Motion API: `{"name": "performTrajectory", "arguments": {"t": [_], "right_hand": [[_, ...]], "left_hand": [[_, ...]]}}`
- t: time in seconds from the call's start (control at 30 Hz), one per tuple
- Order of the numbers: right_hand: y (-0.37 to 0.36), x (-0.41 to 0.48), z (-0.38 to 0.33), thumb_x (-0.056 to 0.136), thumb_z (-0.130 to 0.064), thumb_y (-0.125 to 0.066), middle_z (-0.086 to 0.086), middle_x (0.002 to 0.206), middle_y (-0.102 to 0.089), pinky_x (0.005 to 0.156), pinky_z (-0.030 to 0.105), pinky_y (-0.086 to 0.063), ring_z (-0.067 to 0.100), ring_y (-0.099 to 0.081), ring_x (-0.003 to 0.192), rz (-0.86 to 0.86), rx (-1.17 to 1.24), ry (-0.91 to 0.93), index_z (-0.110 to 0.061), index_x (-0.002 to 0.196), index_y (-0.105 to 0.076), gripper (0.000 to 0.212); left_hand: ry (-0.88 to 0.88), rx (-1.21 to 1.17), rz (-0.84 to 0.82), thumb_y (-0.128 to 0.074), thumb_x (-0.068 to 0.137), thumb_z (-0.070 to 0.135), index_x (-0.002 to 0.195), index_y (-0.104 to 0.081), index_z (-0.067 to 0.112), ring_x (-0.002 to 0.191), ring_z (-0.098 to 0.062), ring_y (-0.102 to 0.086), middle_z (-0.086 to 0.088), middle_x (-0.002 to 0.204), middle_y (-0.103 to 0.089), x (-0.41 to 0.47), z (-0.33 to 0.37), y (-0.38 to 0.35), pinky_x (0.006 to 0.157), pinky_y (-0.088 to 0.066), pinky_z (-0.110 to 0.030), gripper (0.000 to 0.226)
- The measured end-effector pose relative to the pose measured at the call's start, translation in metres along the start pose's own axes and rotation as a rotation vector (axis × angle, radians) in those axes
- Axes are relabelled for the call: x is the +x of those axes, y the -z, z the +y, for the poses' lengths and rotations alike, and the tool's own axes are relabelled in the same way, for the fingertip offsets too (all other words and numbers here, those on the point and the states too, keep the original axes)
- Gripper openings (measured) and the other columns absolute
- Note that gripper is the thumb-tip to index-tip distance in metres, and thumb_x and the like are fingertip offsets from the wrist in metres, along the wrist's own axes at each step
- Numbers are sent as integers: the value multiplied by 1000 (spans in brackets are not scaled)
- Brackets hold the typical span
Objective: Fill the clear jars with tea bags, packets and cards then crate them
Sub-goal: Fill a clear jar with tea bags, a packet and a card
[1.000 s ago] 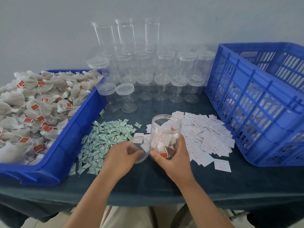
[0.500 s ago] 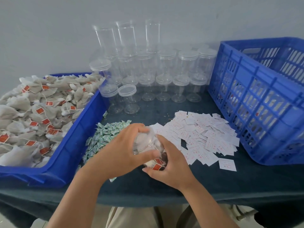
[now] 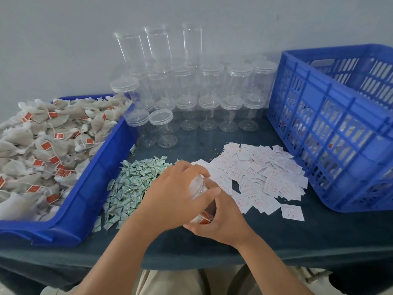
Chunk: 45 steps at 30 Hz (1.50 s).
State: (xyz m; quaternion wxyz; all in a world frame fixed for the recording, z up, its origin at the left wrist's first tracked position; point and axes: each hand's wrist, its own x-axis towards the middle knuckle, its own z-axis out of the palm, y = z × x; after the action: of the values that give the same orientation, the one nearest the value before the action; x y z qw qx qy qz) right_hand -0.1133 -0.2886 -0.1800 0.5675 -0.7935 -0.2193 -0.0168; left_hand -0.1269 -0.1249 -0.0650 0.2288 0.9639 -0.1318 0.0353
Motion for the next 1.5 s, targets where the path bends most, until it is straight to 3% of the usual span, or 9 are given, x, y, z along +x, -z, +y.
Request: {"name": "performTrajectory", "arguments": {"t": [0.27,0.37,0.47,0.7,0.8,0.93,1.07,1.27,1.5], "right_hand": [[19,9,6,78,-27,-92,-12,132,-69,95,31,-57,12,-67,122,-136,216,-121,-46,152,-47,89],[16,10,6,79,-20,-91,-8,135,-70,102,35,-57,16,-66,129,-76,312,-131,-46,146,-51,83],[18,7,5,72,-22,-94,-5,133,-71,100,36,-59,20,-69,126,61,490,-172,-41,140,-49,84],[20,4,0,70,-22,-97,1,135,-69,99,39,-60,25,-69,126,161,471,-163,-29,139,-55,81],[23,4,1,71,-25,-95,-8,142,-66,100,35,-58,20,-64,133,121,536,-208,-42,142,-58,82],[29,5,2,71,-41,-99,8,146,-65,111,45,-53,31,-60,138,-39,658,-271,-23,148,-58,89],[33,7,2,69,-54,-98,1,148,-65,111,41,-54,23,-59,141,-126,682,-279,-32,145,-63,86],[24,5,5,73,-28,-93,-3,130,-72,91,42,-62,21,-71,120,1,578,-264,-32,133,-61,68],[28,4,7,73,-29,-94,4,125,-73,89,41,-59,25,-70,115,-42,605,-285,-30,123,-61,60]], "left_hand": [[-302,-416,-98,-64,102,35,119,-79,25,128,-14,-61,11,129,-68,22,-20,-1,108,-46,-29,25],[-193,-288,-121,-62,94,62,140,-57,52,135,11,-45,31,140,-53,32,-19,5,106,-32,-6,48],[11,-245,-135,-60,85,70,143,-47,59,121,24,-40,33,137,-48,33,-16,9,92,-33,-7,61],[272,-310,99,-61,68,88,116,-40,47,107,-5,-55,24,115,-52,29,19,-11,79,-42,-28,67],[222,-367,186,-61,70,79,128,-48,54,114,5,-52,32,121,-52,26,21,-16,85,-39,-16,64],[44,-522,85,-73,70,67,129,-60,52,121,15,-52,36,125,-57,18,6,-6,89,-37,1,63],[-24,-569,11,-86,79,53,138,-60,43,126,12,-52,28,131,-58,16,-7,-3,95,-37,0,65],[201,-495,182,-67,65,88,136,-56,53,111,24,-49,34,131,-56,17,2,-15,84,-40,-8,80],[232,-625,283,-72,63,66,130,-66,43,110,23,-53,30,122,-64,15,9,-26,88,-42,-8,71]]}}
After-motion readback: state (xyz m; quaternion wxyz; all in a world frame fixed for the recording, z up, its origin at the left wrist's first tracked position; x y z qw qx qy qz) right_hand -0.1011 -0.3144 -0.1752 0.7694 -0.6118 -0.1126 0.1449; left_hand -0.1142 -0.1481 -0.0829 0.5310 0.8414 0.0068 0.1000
